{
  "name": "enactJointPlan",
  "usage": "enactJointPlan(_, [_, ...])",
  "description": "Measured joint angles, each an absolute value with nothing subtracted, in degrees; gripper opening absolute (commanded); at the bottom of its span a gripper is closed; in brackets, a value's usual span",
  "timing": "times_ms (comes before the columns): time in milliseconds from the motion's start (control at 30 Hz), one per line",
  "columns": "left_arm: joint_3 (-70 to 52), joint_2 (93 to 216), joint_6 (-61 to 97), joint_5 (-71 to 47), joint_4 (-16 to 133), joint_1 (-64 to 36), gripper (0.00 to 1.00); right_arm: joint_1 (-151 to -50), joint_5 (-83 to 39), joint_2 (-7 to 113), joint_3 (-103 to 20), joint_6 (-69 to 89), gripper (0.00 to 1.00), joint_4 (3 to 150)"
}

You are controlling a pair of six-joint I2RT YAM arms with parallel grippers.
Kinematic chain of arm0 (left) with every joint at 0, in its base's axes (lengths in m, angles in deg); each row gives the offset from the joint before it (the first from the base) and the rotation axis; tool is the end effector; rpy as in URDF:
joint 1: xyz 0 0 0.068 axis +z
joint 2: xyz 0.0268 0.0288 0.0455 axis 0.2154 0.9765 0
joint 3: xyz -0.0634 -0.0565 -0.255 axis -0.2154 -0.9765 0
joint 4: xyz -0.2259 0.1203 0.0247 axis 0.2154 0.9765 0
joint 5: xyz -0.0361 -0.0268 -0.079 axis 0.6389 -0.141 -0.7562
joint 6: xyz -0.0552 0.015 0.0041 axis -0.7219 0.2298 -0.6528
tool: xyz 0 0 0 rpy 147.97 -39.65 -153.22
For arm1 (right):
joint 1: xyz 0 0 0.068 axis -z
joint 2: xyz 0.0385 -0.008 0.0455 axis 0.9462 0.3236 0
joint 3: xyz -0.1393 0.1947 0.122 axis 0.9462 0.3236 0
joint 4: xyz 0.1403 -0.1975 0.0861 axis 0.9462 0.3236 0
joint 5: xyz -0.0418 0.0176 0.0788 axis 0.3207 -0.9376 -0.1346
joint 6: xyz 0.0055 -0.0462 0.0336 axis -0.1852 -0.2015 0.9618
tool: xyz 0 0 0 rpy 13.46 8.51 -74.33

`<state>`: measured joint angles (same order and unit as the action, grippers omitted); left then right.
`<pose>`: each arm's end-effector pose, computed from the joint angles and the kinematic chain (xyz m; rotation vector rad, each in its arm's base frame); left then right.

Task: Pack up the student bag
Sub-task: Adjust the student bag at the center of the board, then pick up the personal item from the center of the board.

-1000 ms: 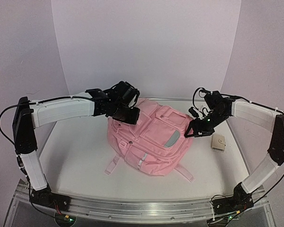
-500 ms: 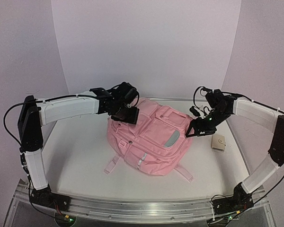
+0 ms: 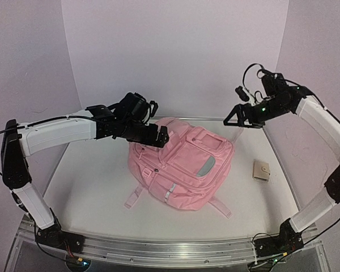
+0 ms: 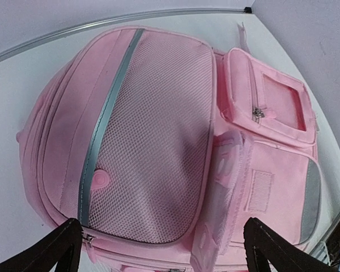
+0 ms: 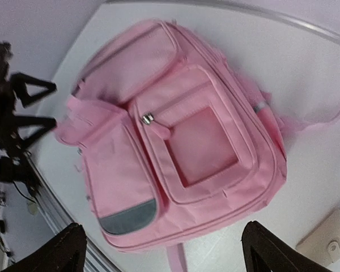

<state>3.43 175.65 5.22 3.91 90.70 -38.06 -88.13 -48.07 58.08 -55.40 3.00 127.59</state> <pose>0.2476 -0.2918 0.3039 0.4688 2.3032 -0.5038 0.2901 0.1126 0.3678 -0.6324 2.3012 0.8528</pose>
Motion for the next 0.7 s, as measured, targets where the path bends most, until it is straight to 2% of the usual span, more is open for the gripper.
enactJointPlan(300, [3.2, 174.6, 6.9, 1.0, 89.1, -38.6, 1.0, -88.2, -53.7, 63.4, -73.0, 25.7, 0.98, 121.4])
enactJointPlan(500, [3.2, 174.9, 7.4, 1.2, 89.1, -40.0, 1.0, -88.2, -53.2, 64.6, -74.3, 37.2, 0.98, 120.5])
enactJointPlan(700, [4.3, 175.0, 8.2, 2.3, 89.5, -40.0, 1.0, -88.2, -52.0, 63.3, -74.3, 40.8, 0.98, 120.5])
